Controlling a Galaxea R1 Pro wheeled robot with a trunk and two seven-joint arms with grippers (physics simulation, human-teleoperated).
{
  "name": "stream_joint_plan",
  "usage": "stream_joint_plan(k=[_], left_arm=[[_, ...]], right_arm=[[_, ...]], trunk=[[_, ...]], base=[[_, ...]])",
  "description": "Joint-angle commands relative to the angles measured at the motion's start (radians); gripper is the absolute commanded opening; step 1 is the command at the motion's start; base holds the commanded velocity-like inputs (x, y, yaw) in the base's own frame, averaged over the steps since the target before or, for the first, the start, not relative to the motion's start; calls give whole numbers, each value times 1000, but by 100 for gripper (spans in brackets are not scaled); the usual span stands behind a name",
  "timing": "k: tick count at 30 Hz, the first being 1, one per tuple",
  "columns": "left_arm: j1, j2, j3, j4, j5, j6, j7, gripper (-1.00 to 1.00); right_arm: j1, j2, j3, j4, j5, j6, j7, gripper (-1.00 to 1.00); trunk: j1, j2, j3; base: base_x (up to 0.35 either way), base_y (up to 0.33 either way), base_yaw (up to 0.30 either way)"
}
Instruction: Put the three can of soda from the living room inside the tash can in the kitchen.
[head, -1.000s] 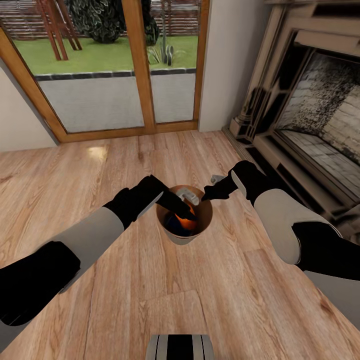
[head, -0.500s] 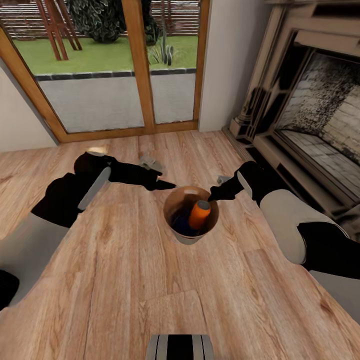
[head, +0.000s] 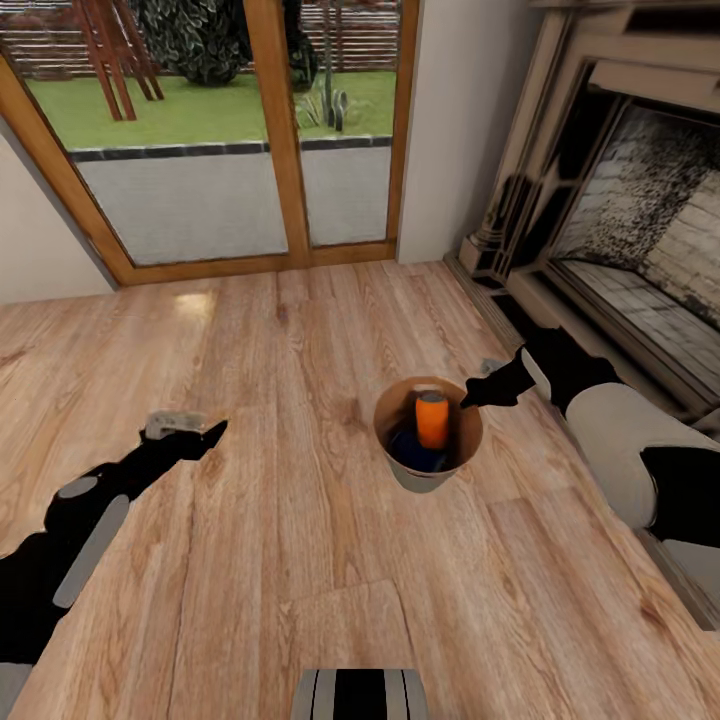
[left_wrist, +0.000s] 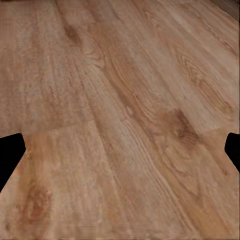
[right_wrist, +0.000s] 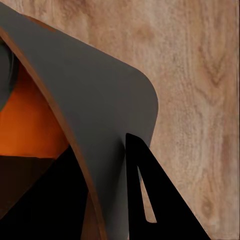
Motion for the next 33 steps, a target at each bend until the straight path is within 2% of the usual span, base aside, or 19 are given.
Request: stream_joint_plan(k=[1, 2, 3, 8, 12, 14, 16, 20, 26, 29, 33], left_arm=[[51, -2, 1, 42, 1, -94, 50, 100], [71, -2, 2, 63, 1, -130, 68, 100], [111, -3, 3, 125, 1, -204, 102, 100], [146, -11, 3, 210, 1, -288, 136, 100], [156, -51, 2, 235, 2, -355, 144, 100], [157, -61, 2, 246, 2, -366, 145, 100], [158, -68, 2, 255, 3, -372, 146, 100], [158, -72, 2, 263, 4, -377, 146, 100], [181, -73, 2, 263, 4, -380, 145, 100], [186, -73, 2, 263, 4, -380, 146, 100], [187, -73, 2, 263, 4, -380, 146, 100]], right_arm=[[0, -17, -11, 11, -52, 12, 6, -100], [0, -25, -11, 17, -53, 12, 7, -100], [1, -48, -12, 39, -54, 12, 10, -100], [25, -85, -12, 70, -56, 12, 15, -100], [67, -98, -13, 76, -56, 12, 29, -100], [82, -102, -13, 75, -56, 12, 60, -100], [98, -114, -12, 69, -52, 12, 120, -100], [108, -133, -12, 67, -48, 12, 169, -100], [132, -169, -8, 64, -53, 12, 188, -100], [139, -170, -6, 61, -48, 12, 185, -100], [199, -171, -6, 18, -45, 6, 181, -100]], trunk=[[0, 0, 0], [0, 0, 0], [0, 0, 0], [0, 0, 0], [0, 0, 0], [0, 0, 0], [0, 0, 0], [0, 0, 0], [0, 0, 0], [0, 0, 0], [0, 0, 0]], base=[[0, 0, 0], [0, 0, 0], [0, 0, 0], [0, 0, 0], [0, 0, 0], [0, 0, 0], [0, 0, 0], [0, 0, 0], [0, 0, 0], [0, 0, 0], [0, 0, 0]])
